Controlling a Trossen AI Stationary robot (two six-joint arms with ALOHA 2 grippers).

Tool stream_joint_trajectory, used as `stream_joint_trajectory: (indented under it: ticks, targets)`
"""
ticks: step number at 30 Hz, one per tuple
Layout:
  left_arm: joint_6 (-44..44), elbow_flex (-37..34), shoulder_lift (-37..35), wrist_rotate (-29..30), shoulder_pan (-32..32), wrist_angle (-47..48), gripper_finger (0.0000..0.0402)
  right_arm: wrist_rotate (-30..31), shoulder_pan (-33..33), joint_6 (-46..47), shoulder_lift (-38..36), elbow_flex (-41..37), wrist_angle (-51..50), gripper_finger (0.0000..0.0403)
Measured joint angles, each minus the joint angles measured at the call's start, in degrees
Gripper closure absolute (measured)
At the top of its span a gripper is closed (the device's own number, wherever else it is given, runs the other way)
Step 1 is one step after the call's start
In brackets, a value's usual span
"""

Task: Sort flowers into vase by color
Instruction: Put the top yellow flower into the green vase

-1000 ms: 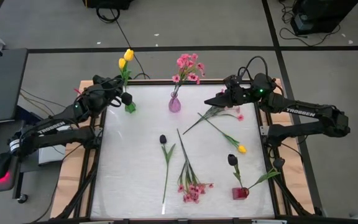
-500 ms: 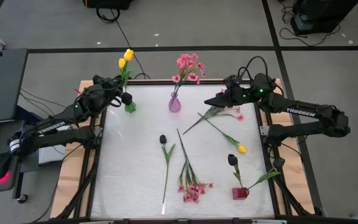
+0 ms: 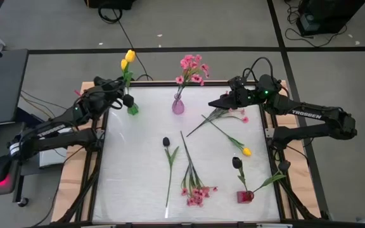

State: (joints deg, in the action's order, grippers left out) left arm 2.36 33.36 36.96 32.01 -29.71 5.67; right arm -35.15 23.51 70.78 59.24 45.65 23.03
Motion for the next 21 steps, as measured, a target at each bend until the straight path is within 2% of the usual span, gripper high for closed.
stream_joint_trajectory:
  ticks: [21]
  targets:
    - [-1.7,0.0,-1.7,0.0,0.1,8.8,0.0383,0.0,0.0,0.0,0.0,0.0,0.0,0.0145]
